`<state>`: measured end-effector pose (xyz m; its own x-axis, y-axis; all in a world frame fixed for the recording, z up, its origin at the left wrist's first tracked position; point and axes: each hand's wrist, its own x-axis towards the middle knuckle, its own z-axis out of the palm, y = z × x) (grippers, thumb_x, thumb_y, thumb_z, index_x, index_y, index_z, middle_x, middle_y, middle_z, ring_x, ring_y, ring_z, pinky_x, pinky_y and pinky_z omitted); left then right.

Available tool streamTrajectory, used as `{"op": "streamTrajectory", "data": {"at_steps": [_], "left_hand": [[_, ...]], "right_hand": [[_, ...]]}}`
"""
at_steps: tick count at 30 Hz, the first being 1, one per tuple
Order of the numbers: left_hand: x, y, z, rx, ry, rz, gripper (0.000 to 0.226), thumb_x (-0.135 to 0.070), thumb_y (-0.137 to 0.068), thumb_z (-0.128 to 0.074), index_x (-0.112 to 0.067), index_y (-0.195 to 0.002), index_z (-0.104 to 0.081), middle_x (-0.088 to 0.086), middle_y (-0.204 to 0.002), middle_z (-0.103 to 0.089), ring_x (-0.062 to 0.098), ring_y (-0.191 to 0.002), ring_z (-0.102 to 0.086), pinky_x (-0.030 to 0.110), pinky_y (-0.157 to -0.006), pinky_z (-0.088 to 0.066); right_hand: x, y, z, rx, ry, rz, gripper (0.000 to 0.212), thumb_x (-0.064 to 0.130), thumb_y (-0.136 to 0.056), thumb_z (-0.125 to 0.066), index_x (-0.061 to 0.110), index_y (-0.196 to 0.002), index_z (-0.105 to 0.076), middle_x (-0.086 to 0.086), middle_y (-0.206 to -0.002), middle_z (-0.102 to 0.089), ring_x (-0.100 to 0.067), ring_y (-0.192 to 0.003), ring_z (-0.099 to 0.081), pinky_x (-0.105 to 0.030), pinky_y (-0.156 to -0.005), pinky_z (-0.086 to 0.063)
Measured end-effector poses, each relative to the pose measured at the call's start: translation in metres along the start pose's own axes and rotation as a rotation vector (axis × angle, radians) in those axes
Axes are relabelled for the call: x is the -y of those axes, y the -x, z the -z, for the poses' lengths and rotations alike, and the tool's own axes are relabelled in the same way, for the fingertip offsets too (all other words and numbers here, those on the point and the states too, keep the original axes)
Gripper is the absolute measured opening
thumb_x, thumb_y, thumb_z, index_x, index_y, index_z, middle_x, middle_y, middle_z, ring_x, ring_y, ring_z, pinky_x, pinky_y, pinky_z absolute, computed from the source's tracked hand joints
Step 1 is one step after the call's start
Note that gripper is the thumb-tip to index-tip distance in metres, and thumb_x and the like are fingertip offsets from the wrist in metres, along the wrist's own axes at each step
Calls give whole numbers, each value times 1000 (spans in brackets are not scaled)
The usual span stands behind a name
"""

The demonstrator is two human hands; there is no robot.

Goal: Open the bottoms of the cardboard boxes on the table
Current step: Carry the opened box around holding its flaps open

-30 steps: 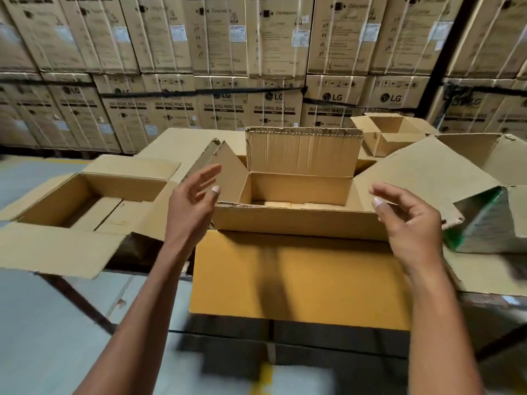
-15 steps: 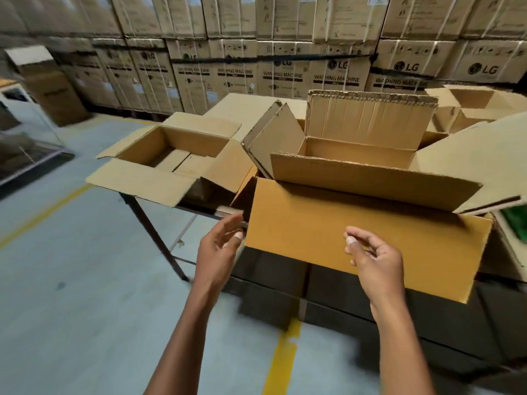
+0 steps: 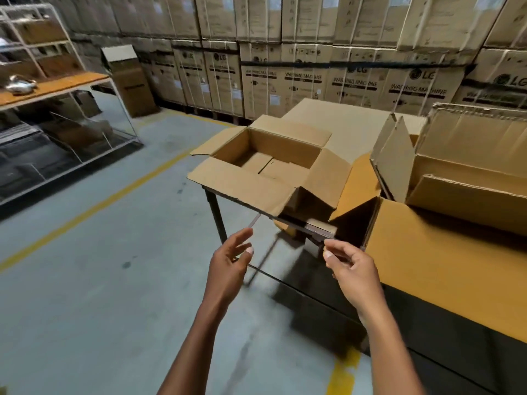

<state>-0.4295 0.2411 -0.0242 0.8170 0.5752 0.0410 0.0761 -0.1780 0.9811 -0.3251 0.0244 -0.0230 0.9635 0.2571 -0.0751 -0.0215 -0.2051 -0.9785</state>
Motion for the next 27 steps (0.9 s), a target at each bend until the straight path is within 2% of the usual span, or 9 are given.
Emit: {"op": "streamTrajectory", "data": {"at_steps": [3,9,13,15,18,23,27], "left_hand": [[7,-32,33,17,20,15,39,-13,-99,-58,-31,-134,-61,-13,-132,-64,5,-116,-63,16,-90,-52],[15,-101,61,86,37,-14,38,-16,-99,-59,-34,-133,-61,-19,-131,-64,-4,-114,-62,6,-83,-48],[20,-162,69,135,49,-43,40,-15,-99,-60,-33,-134,-60,-20,-131,-63,-1,-116,-62,6,-82,-49],[20,-196,75,159,43,-65,41,-14,-98,-60,-33,-134,-60,-19,-132,-63,0,-117,-62,11,-84,-51],[18,-251,89,174,19,-75,39,-14,-99,-60,-32,-134,-61,-18,-132,-63,4,-119,-62,23,-97,-49],[16,-351,112,182,5,-117,35,-15,-98,-61,-29,-129,-65,-16,-127,-67,4,-117,-63,25,-97,-49],[29,-421,123,232,-15,-91,35,-15,-97,-63,-25,-130,-65,-12,-127,-68,5,-116,-64,26,-98,-49]], "right_hand": [[7,-15,-38,20,39,2,25,22,-94,-67,34,-116,-70,16,-113,-69,-3,-105,-64,-35,-96,-55],[19,-61,-88,-18,67,8,23,20,-94,-68,31,-114,-71,19,-112,-67,5,-100,-62,-29,-95,-53],[24,-118,-113,-79,67,14,24,20,-94,-68,30,-116,-71,15,-111,-69,-2,-103,-64,-35,-96,-55],[27,-149,-126,-109,43,9,24,19,-95,-67,29,-117,-71,13,-111,-70,-5,-103,-66,-38,-96,-55],[33,-194,-147,-167,23,-4,22,19,-95,-66,29,-113,-72,12,-112,-71,-9,-104,-67,-45,-97,-56],[53,-254,-177,-189,47,0,22,21,-95,-67,32,-113,-72,17,-113,-69,-13,-110,-64,-45,-99,-53],[61,-288,-201,-223,101,-17,20,20,-94,-67,30,-111,-72,20,-109,-68,-11,-110,-63,-38,-100,-50]]}}
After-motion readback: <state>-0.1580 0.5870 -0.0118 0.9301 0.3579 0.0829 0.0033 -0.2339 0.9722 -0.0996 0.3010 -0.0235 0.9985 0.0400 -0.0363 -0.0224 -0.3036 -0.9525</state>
